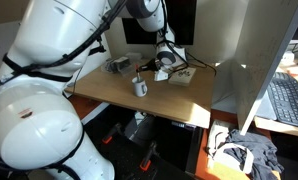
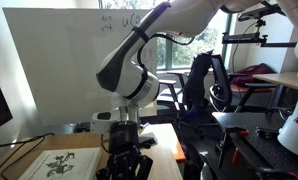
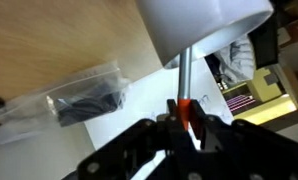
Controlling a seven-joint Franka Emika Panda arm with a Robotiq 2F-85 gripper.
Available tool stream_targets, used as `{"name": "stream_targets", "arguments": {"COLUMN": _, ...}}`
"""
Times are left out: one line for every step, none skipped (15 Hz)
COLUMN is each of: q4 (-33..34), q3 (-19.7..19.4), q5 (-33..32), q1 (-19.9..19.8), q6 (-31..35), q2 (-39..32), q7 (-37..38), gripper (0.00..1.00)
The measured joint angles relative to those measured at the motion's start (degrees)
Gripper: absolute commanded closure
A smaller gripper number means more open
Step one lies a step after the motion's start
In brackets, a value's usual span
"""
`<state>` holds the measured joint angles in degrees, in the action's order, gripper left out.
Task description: Put the pen in the mug
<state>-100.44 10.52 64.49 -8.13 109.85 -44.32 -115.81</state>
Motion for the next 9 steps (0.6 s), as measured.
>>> {"name": "stream_targets", "arguments": {"q4": -0.05, "q3": -0.08, "q5": 0.08, "q1": 0.0, "q6": 0.0, "q2": -0.47, "q7": -0.06, "gripper": 0.96}}
{"name": "stream_targets", "arguments": {"q4": -0.19, "q3": -0.16, "q5": 0.12, "q1": 0.0, "q6": 0.0, "q2": -0.79, "q7": -0.1, "gripper": 0.57}}
{"name": "stream_targets", "arguments": {"q4": -0.45, "q3": -0.26, "q5": 0.14, "q1": 0.0, "q6": 0.0, "q2": -0.94, "q7": -0.1, "gripper": 0.56}}
{"name": "stream_targets", "arguments": {"q4": -0.75, "q3": -0.42, "q5": 0.17, "q1": 0.03, "q6": 0.0, "q2": -0.97, "q7": -0.1, "gripper": 0.49}}
{"name": "stream_targets", "arguments": {"q4": -0.99, "q3": -0.64, "q5": 0.17, "q1": 0.07, "q6": 0.0, "q2": -0.96, "q7": -0.1, "gripper": 0.43}}
{"name": "stream_targets", "arguments": {"q4": -1.15, "q3": -0.94, "q5": 0.19, "q1": 0.19, "q6": 0.01, "q2": -0.96, "q7": -0.08, "gripper": 0.34}}
{"name": "stream_targets", "arguments": {"q4": -1.18, "q3": -1.33, "q5": 0.2, "q1": 0.44, "q6": 0.06, "q2": -0.89, "q7": 0.27, "gripper": 0.27}}
{"name": "stream_targets", "arguments": {"q4": -1.21, "q3": -1.61, "q5": 0.21, "q1": 0.76, "q6": 0.39, "q2": -0.61, "q7": 0.93, "gripper": 0.2}}
{"name": "stream_targets", "arguments": {"q4": -1.22, "q3": -1.83, "q5": 0.21, "q1": 1.25, "q6": 0.72, "q2": -0.05, "q7": 1.73, "gripper": 0.12}}
